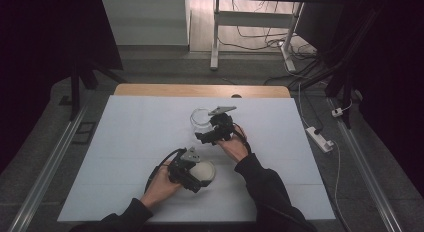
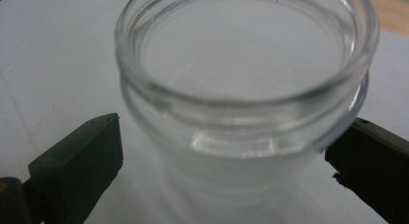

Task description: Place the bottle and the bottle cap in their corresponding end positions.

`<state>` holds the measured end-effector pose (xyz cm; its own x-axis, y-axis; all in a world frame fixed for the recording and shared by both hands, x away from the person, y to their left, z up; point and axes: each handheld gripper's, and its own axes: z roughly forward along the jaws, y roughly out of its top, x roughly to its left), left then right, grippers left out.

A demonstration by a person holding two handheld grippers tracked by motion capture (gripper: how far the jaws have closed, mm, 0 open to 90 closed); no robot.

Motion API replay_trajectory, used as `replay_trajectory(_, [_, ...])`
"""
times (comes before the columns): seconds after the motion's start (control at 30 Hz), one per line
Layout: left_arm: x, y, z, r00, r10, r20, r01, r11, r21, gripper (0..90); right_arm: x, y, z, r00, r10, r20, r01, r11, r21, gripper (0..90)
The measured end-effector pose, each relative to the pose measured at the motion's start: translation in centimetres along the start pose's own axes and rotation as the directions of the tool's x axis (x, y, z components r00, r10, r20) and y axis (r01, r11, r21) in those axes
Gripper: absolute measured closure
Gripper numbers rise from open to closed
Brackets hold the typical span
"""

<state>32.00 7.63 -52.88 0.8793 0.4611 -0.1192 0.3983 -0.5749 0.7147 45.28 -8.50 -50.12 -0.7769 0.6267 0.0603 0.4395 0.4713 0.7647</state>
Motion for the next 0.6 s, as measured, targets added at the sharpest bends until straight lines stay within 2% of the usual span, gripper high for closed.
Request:
replay_trajectory(0.27, [0.0, -0.2, -1.3, 0.9994, -0.026, 0.021, 0.026, 0.9994, -0.022, 0.0, 0.4, -0.6, -1.1, 0.9999, -0.007, -0.012, 0.007, 1.0, 0.01, 0.0])
replay_trajectory(0.47, [-0.1, -0.7, -2.5, 0.9983, -0.039, 0.043, 0.04, 0.9988, -0.027, 0.0, 1.3, -0.9, -1.7, 0.9987, -0.05, -0.011, 0.05, 0.999, 0.008, 0.0])
replay_trajectory(0.6, [0.0, -1.1, -3.4, 0.9977, -0.046, 0.051, 0.048, 0.9983, -0.033, 0.0, 1.7, -1.1, -2.2, 0.9979, -0.06, -0.022, 0.06, 0.998, 0.002, 0.0])
